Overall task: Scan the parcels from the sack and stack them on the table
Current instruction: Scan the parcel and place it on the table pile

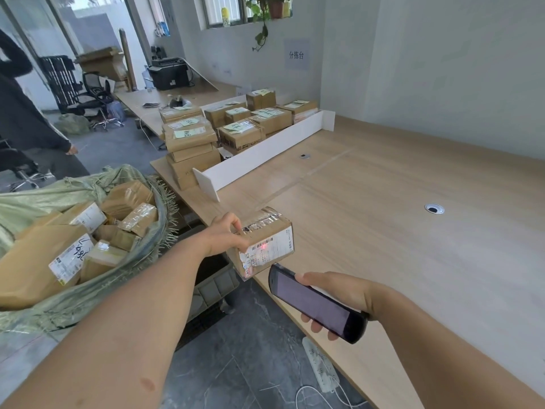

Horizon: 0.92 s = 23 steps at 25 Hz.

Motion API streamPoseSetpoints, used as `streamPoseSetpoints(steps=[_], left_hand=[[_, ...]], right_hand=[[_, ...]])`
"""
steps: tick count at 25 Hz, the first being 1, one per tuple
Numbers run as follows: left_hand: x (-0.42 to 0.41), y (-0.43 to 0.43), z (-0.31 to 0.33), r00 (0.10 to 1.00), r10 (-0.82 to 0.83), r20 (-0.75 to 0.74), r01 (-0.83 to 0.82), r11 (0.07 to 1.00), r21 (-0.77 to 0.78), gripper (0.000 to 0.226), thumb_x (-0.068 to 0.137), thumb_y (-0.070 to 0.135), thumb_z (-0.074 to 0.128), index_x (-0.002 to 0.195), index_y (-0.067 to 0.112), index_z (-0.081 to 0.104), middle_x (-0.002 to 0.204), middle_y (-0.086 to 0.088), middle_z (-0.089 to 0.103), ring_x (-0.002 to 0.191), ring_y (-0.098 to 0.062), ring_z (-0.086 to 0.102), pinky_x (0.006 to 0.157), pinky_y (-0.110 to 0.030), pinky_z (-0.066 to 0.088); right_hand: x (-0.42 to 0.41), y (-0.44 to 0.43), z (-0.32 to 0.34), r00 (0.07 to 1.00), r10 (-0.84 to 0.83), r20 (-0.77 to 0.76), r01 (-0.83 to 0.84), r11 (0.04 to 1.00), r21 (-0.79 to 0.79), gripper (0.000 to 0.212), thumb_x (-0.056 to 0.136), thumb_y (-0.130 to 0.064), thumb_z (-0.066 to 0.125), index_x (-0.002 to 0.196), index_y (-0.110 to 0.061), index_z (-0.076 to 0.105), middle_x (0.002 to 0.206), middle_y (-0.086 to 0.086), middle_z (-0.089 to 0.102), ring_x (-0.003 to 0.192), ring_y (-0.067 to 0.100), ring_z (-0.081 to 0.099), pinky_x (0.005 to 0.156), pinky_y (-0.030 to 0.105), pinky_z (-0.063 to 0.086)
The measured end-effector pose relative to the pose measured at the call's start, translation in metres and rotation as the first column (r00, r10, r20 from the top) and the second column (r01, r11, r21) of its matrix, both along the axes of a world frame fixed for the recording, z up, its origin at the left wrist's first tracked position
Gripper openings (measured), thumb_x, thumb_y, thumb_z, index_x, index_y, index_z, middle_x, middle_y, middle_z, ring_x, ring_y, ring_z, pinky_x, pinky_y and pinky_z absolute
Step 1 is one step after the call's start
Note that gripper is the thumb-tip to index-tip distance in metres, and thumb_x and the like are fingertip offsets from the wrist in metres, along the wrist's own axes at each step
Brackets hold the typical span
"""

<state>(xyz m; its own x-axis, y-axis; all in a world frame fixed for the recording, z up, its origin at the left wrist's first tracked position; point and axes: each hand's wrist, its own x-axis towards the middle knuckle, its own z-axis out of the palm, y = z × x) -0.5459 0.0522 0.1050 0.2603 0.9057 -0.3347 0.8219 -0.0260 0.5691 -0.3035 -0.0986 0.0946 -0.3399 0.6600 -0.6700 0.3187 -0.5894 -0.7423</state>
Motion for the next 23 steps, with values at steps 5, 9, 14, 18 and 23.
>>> streamPoseSetpoints(steps=[5, 9, 14, 18, 23], left_hand=[[-0.003, 0.005, -0.01, 1.0, 0.016, -0.025, -0.016, 1.0, 0.007, 0.044, 0.07, 0.02, 0.073, 0.103, 0.024, 0.044, 0.127, -0.004, 0.034, 0.116, -0.026, 0.04, 0.09, -0.041, 0.04], [-0.005, 0.013, -0.009, 0.999, 0.038, -0.014, -0.038, 0.999, 0.006, 0.045, 0.071, 0.022, 0.073, 0.104, 0.025, 0.043, 0.126, -0.003, 0.032, 0.116, -0.026, 0.041, 0.089, -0.04, 0.04], [-0.014, 0.02, -0.011, 0.995, 0.096, -0.021, -0.095, 0.995, 0.019, 0.047, 0.07, 0.029, 0.074, 0.104, 0.028, 0.042, 0.125, -0.004, 0.031, 0.113, -0.025, 0.042, 0.086, -0.039, 0.039], [-0.024, 0.016, -0.014, 0.986, 0.166, -0.013, -0.165, 0.986, 0.033, 0.053, 0.07, 0.032, 0.075, 0.11, 0.027, 0.04, 0.124, -0.003, 0.032, 0.11, -0.022, 0.041, 0.083, -0.036, 0.038], [-0.023, 0.003, -0.019, 0.975, 0.212, 0.061, -0.214, 0.976, 0.03, 0.097, 0.071, 0.031, 0.076, 0.148, 0.031, 0.016, 0.14, -0.006, 0.022, 0.116, -0.023, 0.039, 0.098, -0.04, 0.036]], right_hand=[[-0.005, 0.008, 0.005, 0.999, -0.034, 0.007, 0.033, 0.998, 0.053, 0.046, 0.101, -0.053, 0.042, 0.106, -0.009, 0.056, 0.093, 0.016, 0.061, 0.065, 0.022, 0.061, 0.059, 0.033, 0.049], [-0.008, 0.017, 0.002, 0.996, 0.01, 0.09, -0.018, 0.996, 0.085, 0.051, 0.099, -0.055, 0.045, 0.11, -0.007, 0.058, 0.095, 0.016, 0.062, 0.069, 0.024, 0.063, 0.06, 0.036, 0.051], [-0.013, 0.034, 0.001, 0.94, 0.101, 0.324, -0.176, 0.962, 0.208, 0.071, 0.079, -0.072, 0.047, 0.112, -0.01, 0.06, 0.099, 0.02, 0.07, 0.075, 0.025, 0.062, 0.063, 0.036, 0.053], [-0.017, 0.04, -0.002, 0.961, 0.093, 0.26, -0.151, 0.966, 0.209, 0.059, 0.094, -0.067, 0.041, 0.106, -0.013, 0.061, 0.089, 0.01, 0.069, 0.07, 0.025, 0.064, 0.067, 0.037, 0.057], [-0.017, 0.041, -0.008, 0.963, 0.052, 0.265, -0.109, 0.972, 0.206, 0.055, 0.097, -0.064, 0.04, 0.1, -0.013, 0.06, 0.08, 0.005, 0.066, 0.062, 0.019, 0.062, 0.06, 0.032, 0.055]])
